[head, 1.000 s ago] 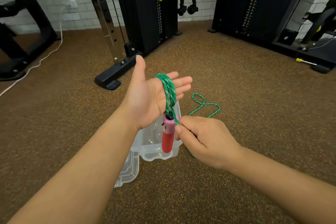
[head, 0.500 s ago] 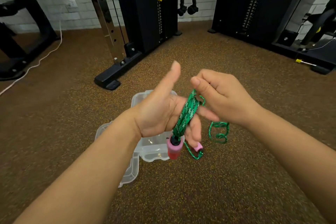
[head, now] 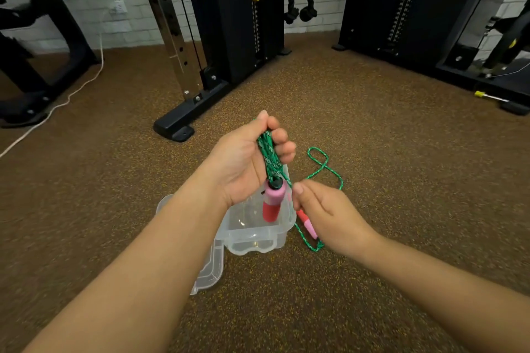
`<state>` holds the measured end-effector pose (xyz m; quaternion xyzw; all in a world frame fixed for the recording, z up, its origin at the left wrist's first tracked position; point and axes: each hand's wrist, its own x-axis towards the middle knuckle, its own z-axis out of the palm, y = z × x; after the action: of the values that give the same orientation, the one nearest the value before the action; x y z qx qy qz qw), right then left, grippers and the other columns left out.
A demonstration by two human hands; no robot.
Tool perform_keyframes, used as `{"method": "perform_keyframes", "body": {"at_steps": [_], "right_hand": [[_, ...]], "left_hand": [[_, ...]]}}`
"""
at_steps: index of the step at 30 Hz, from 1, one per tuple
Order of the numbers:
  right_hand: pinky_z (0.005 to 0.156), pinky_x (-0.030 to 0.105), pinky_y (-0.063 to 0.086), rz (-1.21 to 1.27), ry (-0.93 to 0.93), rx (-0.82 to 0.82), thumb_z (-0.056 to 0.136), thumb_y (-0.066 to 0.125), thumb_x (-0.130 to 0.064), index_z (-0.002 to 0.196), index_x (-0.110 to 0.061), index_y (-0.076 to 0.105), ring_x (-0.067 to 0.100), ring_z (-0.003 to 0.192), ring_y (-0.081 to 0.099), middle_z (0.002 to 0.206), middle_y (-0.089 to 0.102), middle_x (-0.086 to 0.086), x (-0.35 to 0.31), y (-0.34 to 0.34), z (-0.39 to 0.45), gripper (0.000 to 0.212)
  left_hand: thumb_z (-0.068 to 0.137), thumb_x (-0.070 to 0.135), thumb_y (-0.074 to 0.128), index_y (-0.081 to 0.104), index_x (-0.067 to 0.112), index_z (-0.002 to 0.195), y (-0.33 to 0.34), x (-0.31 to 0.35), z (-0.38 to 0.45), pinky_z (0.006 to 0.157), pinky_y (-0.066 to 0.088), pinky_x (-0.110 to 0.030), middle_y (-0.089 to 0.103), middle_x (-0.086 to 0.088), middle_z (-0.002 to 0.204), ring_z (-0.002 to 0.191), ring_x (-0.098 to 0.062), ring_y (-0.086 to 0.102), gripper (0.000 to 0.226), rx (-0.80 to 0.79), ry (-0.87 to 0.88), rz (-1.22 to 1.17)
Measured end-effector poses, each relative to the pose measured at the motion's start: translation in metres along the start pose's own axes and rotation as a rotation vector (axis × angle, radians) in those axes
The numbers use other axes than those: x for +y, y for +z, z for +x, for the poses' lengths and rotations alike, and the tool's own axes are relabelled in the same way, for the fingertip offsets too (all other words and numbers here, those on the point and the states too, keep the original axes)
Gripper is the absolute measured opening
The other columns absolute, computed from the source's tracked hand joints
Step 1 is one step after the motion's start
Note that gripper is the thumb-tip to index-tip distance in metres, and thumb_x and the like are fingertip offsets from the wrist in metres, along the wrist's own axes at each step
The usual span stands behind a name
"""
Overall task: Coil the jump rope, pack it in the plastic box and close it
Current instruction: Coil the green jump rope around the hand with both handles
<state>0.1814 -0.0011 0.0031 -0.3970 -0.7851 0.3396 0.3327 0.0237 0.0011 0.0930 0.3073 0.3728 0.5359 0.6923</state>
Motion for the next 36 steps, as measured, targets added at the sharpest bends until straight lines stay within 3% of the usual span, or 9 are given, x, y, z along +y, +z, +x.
{"method": "perform_keyframes", "body": {"at_steps": [2, 5, 11, 16, 19, 23, 27, 31, 36], "right_hand": [[0.058, 0.031, 0.041, -0.065, -0.051, -0.024, 0.094, 0.030, -0.052, 0.069, -0.042, 0.047, 0.001, 0.059, 0.051, 0.065, 0.056, -0.027, -0.008, -0.001, -0.003, 0.032], [0.059, 0.021, 0.038, -0.115, -0.134, -0.029, 0.094, 0.029, -0.051, 0.072, -0.056, 0.048, -0.007, 0.064, 0.053, 0.072, 0.055, -0.036, -0.021, -0.005, -0.004, 0.029], [0.057, 0.009, 0.034, 0.051, -0.177, -0.029, 0.098, 0.043, -0.028, 0.069, -0.037, 0.048, -0.006, 0.057, 0.056, 0.060, 0.057, -0.034, -0.033, -0.014, -0.005, 0.031], [0.060, 0.021, 0.046, 0.242, -0.149, -0.065, 0.093, 0.054, -0.027, 0.070, -0.012, 0.061, 0.000, 0.065, 0.060, 0.068, 0.065, 0.002, -0.047, -0.033, 0.009, 0.029], [0.048, 0.007, 0.040, 0.406, -0.073, -0.084, 0.095, 0.052, -0.007, 0.074, 0.005, 0.057, -0.004, 0.045, 0.051, 0.054, 0.055, -0.001, -0.059, -0.052, 0.020, 0.025], [0.043, 0.015, 0.031, 0.419, 0.035, 0.033, 0.092, 0.056, -0.032, 0.066, -0.020, 0.059, 0.001, 0.041, 0.034, 0.045, 0.040, -0.012, -0.056, -0.065, 0.041, 0.029], [0.040, 0.014, 0.025, 0.467, 0.144, 0.056, 0.076, 0.060, -0.051, 0.066, -0.023, 0.058, 0.000, 0.040, 0.028, 0.046, 0.037, -0.014, -0.040, -0.055, 0.048, 0.030], [0.043, 0.014, 0.031, 0.509, 0.131, 0.009, 0.074, 0.070, -0.029, 0.095, -0.024, 0.062, -0.001, 0.043, 0.037, 0.059, 0.046, -0.009, -0.024, -0.052, 0.043, 0.024], [0.050, 0.007, 0.039, 0.439, 0.087, 0.150, 0.082, 0.070, -0.006, 0.091, -0.020, 0.067, -0.005, 0.050, 0.051, 0.058, 0.062, -0.015, -0.022, -0.052, 0.042, 0.017]], "left_hand": [[0.102, 0.038, 0.030, 0.053, 0.015, 0.088, 0.000, -0.002, 0.002, 0.077, 0.053, -0.030, 0.071, -0.006, 0.076, 0.068, -0.017, 0.069, 0.035, 0.057, 0.004, -0.009], [0.096, 0.060, 0.017, 0.054, 0.005, 0.113, 0.000, -0.001, 0.005, 0.096, 0.046, -0.038, 0.072, -0.018, 0.103, 0.095, -0.028, 0.069, 0.068, 0.059, -0.041, -0.031], [0.080, 0.078, -0.004, 0.049, -0.001, 0.129, -0.003, 0.001, 0.005, 0.102, 0.043, -0.042, 0.069, -0.025, 0.112, 0.107, -0.034, 0.066, 0.107, 0.009, -0.069, 0.169], [0.077, 0.076, -0.015, 0.057, -0.001, 0.120, 0.002, 0.000, 0.000, 0.094, 0.046, -0.042, 0.065, -0.032, 0.100, 0.096, -0.045, 0.063, 0.114, -0.049, -0.107, 0.528], [0.076, 0.075, -0.018, 0.067, 0.000, 0.082, -0.002, 0.001, -0.005, 0.078, 0.046, -0.036, 0.064, -0.027, 0.079, 0.074, -0.036, 0.062, 0.113, -0.181, -0.140, 0.775], [0.086, 0.072, 0.009, 0.068, 0.005, 0.088, -0.005, 0.001, -0.011, 0.061, 0.046, -0.029, 0.052, -0.009, 0.053, 0.049, -0.023, 0.052, 0.089, -0.326, -0.181, 0.781], [0.095, 0.048, 0.037, 0.057, 0.015, 0.066, 0.001, 0.000, -0.014, 0.051, 0.042, -0.028, 0.032, 0.004, 0.038, 0.034, -0.013, 0.034, 0.049, -0.294, -0.122, 0.688], [0.093, 0.047, 0.038, 0.043, 0.018, 0.060, -0.010, 0.005, -0.012, 0.049, 0.038, -0.028, 0.027, 0.007, 0.037, 0.032, -0.010, 0.027, 0.044, -0.213, -0.111, 0.594], [0.090, 0.052, 0.040, 0.040, 0.020, 0.057, -0.014, 0.008, -0.010, 0.049, 0.035, -0.029, 0.025, 0.006, 0.038, 0.033, -0.011, 0.023, 0.046, -0.174, -0.100, 0.580]]}}
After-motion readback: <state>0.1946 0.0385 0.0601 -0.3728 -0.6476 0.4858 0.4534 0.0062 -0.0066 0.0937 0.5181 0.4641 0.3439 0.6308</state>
